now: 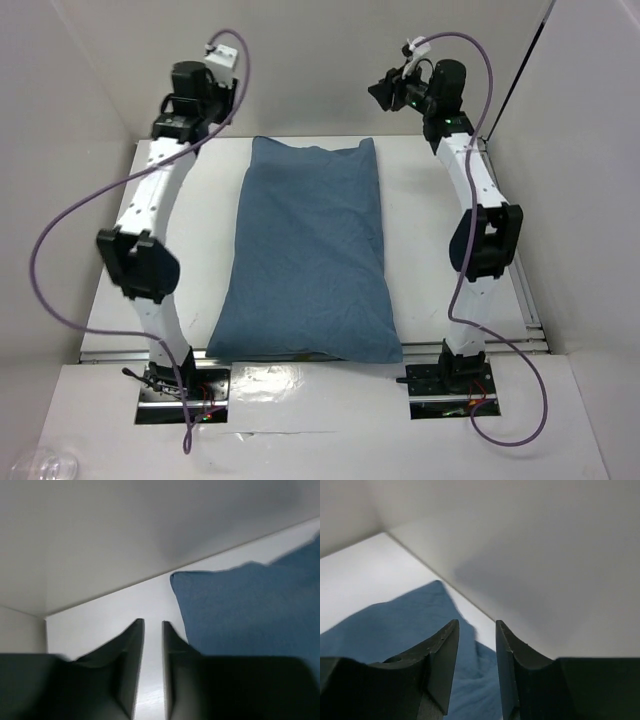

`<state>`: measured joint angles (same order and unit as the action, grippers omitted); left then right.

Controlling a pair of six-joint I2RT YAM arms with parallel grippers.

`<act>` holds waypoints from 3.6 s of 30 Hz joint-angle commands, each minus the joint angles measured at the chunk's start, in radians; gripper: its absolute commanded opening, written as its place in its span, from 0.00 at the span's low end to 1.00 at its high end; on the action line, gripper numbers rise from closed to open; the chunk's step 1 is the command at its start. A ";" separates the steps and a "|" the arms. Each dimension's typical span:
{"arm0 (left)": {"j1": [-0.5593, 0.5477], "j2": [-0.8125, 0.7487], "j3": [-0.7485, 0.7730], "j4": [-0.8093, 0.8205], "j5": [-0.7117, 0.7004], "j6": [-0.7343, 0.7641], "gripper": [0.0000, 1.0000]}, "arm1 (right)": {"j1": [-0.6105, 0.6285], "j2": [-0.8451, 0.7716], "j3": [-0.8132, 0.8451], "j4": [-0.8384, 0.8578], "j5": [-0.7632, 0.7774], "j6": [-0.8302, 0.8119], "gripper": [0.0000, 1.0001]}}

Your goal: Put the pillow into the pillowcase

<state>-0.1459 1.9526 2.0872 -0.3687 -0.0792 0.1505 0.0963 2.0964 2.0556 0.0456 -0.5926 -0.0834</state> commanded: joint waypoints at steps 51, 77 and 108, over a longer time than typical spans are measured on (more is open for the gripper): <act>-0.315 -0.089 -0.708 -0.527 0.454 0.569 0.00 | 0.189 0.320 0.130 -0.983 -0.247 -0.641 0.00; 0.016 0.192 -0.036 -0.500 0.395 0.333 0.00 | 0.260 0.020 -0.106 -1.356 -0.332 -0.719 0.00; 0.039 -0.475 -0.725 -0.026 0.013 -0.192 0.68 | -0.001 -0.357 -0.501 -0.402 0.662 0.042 0.67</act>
<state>-0.1101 1.5078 1.4002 -0.4820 -0.0124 0.0135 0.0921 1.8359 1.6016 -0.4919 -0.0402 -0.0975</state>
